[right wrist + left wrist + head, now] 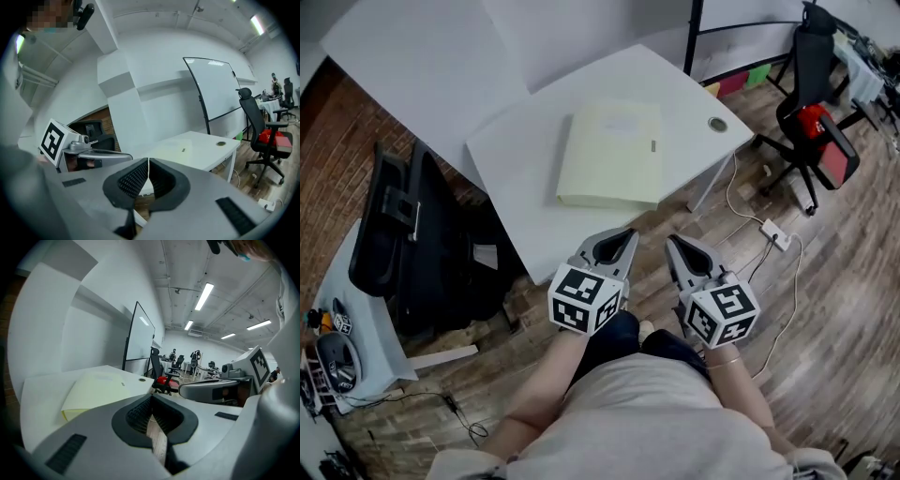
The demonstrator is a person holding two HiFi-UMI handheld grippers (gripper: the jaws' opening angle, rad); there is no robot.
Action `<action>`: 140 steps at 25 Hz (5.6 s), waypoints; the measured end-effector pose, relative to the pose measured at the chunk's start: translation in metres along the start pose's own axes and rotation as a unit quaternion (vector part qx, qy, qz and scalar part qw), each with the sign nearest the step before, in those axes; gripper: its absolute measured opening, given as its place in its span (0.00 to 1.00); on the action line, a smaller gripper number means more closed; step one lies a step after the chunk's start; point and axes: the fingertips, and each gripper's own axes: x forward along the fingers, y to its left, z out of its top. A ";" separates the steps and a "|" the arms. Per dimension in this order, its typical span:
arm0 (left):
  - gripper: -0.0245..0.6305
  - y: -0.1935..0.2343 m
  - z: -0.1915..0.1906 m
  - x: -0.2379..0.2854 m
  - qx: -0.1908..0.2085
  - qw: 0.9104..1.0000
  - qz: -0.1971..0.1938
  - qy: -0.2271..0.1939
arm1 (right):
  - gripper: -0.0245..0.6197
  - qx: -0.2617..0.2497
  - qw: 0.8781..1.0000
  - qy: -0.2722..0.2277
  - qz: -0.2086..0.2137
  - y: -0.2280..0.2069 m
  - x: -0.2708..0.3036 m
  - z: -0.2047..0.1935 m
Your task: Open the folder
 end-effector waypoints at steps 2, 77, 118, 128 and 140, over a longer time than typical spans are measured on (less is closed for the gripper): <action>0.06 0.010 0.002 0.007 0.001 1.000 -0.003 0.006 | 0.07 0.007 1.000 0.003 -0.006 -0.006 0.009 0.000; 0.41 0.081 -0.066 0.127 0.473 0.845 -0.123 0.218 | 0.07 0.135 0.981 0.050 -0.128 -0.103 0.107 -0.054; 0.17 0.073 -0.064 0.108 0.423 0.863 -0.169 0.218 | 0.07 0.133 0.980 0.083 -0.123 -0.104 0.121 -0.066; 0.13 0.067 -0.055 0.107 0.377 0.885 -0.178 0.206 | 0.07 0.127 0.982 0.084 -0.115 -0.098 0.126 -0.062; 0.12 0.066 -0.043 0.104 0.350 0.901 -0.173 0.187 | 0.07 0.183 0.979 0.037 -0.087 -0.101 0.136 -0.054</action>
